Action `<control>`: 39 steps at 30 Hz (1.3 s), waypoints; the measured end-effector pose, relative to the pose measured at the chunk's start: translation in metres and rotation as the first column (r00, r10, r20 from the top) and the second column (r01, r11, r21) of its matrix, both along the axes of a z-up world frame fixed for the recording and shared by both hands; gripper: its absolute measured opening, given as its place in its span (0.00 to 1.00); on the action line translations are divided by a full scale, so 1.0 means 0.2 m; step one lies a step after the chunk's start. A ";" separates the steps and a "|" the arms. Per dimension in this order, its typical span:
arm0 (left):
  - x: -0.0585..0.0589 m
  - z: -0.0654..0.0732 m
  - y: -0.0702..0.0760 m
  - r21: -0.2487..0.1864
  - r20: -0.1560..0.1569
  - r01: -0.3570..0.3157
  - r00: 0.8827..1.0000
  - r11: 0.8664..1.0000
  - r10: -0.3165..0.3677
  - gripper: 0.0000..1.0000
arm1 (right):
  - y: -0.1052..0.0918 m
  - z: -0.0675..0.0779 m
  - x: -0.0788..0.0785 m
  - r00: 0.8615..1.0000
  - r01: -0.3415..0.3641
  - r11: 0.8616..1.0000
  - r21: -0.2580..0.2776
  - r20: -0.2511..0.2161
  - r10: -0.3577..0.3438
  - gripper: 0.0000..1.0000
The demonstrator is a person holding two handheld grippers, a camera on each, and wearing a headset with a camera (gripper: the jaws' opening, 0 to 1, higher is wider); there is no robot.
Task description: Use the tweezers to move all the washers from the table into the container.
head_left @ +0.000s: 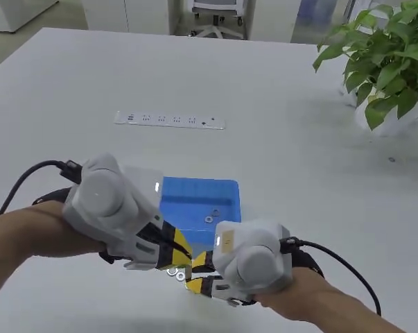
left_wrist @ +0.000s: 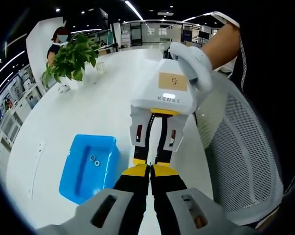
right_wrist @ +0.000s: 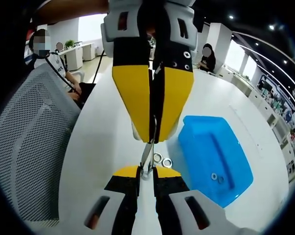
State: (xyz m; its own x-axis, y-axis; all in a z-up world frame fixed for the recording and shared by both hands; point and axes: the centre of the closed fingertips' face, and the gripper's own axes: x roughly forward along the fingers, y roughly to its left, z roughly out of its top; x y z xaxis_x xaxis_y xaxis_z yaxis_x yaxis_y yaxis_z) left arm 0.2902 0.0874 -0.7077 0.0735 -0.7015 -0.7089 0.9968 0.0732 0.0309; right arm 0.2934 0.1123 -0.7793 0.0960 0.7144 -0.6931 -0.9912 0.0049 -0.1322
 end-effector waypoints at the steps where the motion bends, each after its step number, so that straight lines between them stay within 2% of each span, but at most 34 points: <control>1: 0.00 0.00 0.00 -0.001 0.001 0.000 1.000 1.000 0.000 0.05 | 0.00 0.00 0.00 1.000 -0.001 1.000 0.001 0.000 0.001 0.12; 10: 0.00 -0.01 0.01 -0.018 -0.023 -0.009 1.000 1.000 0.008 0.05 | 0.00 -0.01 -0.01 1.000 0.006 1.000 0.000 -0.008 -0.006 0.12; 22: 0.01 -0.01 0.04 -0.018 -0.040 -0.025 0.999 1.000 0.024 0.05 | 0.01 -0.01 -0.01 1.000 0.014 1.000 0.004 -0.017 -0.014 0.12; 39: 0.00 -0.01 0.03 -0.014 -0.044 -0.014 0.999 1.000 0.014 0.05 | 0.01 -0.02 -0.01 0.997 0.040 0.999 0.014 -0.063 -0.039 0.10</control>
